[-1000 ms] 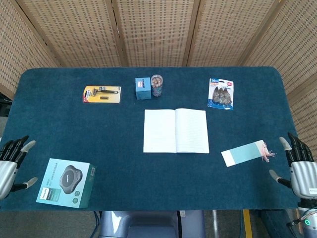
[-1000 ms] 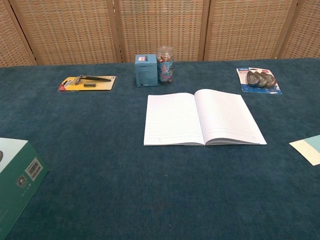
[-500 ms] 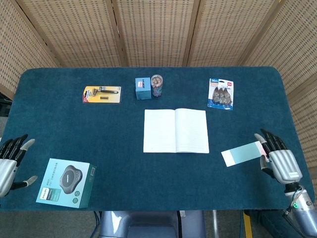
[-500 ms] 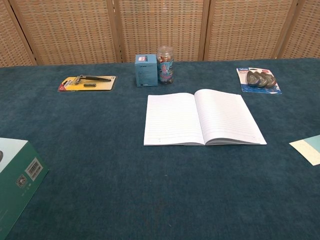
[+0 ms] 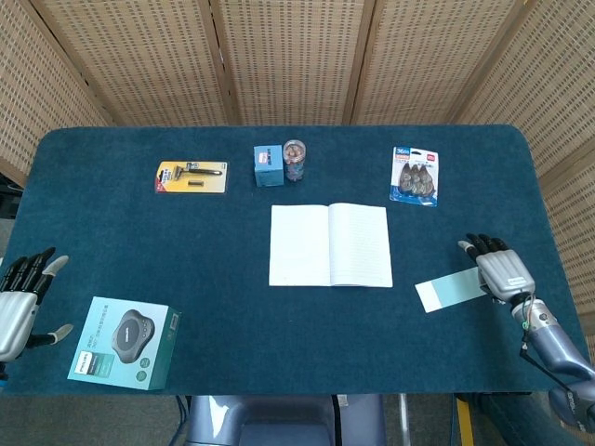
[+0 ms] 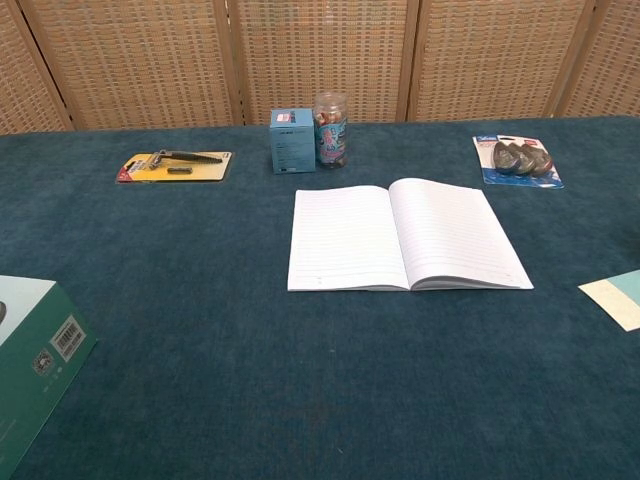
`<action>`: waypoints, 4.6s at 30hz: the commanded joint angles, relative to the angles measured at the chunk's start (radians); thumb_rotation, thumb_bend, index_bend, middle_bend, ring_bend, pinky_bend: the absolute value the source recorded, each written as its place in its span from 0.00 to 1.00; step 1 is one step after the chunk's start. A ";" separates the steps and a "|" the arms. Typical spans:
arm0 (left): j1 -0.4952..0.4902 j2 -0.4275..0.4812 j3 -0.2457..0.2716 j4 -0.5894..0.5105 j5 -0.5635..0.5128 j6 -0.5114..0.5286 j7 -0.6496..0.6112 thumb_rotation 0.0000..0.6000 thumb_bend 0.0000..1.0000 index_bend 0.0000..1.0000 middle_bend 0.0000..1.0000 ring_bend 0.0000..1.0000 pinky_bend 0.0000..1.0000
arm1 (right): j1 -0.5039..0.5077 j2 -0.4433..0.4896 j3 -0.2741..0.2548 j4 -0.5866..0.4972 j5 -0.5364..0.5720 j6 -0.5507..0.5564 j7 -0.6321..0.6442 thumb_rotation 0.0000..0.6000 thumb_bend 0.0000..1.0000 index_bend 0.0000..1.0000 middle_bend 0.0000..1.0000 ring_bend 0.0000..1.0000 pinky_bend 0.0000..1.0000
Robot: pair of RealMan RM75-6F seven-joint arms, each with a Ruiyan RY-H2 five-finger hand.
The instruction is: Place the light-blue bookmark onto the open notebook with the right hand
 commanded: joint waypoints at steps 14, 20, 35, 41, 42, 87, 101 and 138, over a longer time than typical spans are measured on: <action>0.002 -0.002 0.004 0.000 0.006 0.002 0.002 1.00 0.00 0.00 0.00 0.00 0.00 | -0.007 -0.090 -0.046 0.132 0.020 -0.058 -0.070 1.00 1.00 0.14 0.08 0.00 0.10; 0.002 -0.001 0.003 0.001 0.005 0.001 -0.001 1.00 0.00 0.00 0.00 0.00 0.00 | -0.013 -0.109 -0.049 0.170 0.034 -0.076 -0.069 1.00 1.00 0.14 0.09 0.00 0.10; 0.004 -0.003 0.010 -0.003 0.015 -0.001 0.008 1.00 0.00 0.00 0.00 0.00 0.00 | -0.062 -0.101 -0.076 0.213 0.029 -0.052 -0.063 1.00 1.00 0.14 0.09 0.00 0.10; 0.006 -0.005 0.011 -0.006 0.019 0.004 0.014 1.00 0.00 0.00 0.00 0.00 0.00 | -0.101 -0.083 -0.087 0.195 0.016 0.014 -0.097 1.00 1.00 0.14 0.09 0.00 0.10; 0.006 -0.005 0.011 -0.006 0.019 0.004 0.014 1.00 0.00 0.00 0.00 0.00 0.00 | -0.105 -0.079 -0.088 0.190 0.015 0.020 -0.100 1.00 1.00 0.14 0.09 0.00 0.10; 0.011 -0.008 0.017 -0.004 0.034 0.010 0.018 1.00 0.00 0.00 0.00 0.00 0.00 | -0.110 -0.090 -0.053 0.134 0.059 0.011 -0.239 1.00 1.00 0.14 0.10 0.00 0.10; 0.012 -0.007 0.018 -0.004 0.033 0.009 0.019 1.00 0.00 0.00 0.00 0.00 0.00 | -0.168 -0.028 -0.089 0.020 0.062 0.052 -0.321 1.00 1.00 0.14 0.11 0.00 0.10; 0.008 0.004 0.016 -0.002 0.029 0.001 -0.004 1.00 0.00 0.00 0.00 0.00 0.00 | -0.096 0.023 -0.029 -0.138 -0.005 0.101 0.161 1.00 0.00 0.30 0.00 0.00 0.10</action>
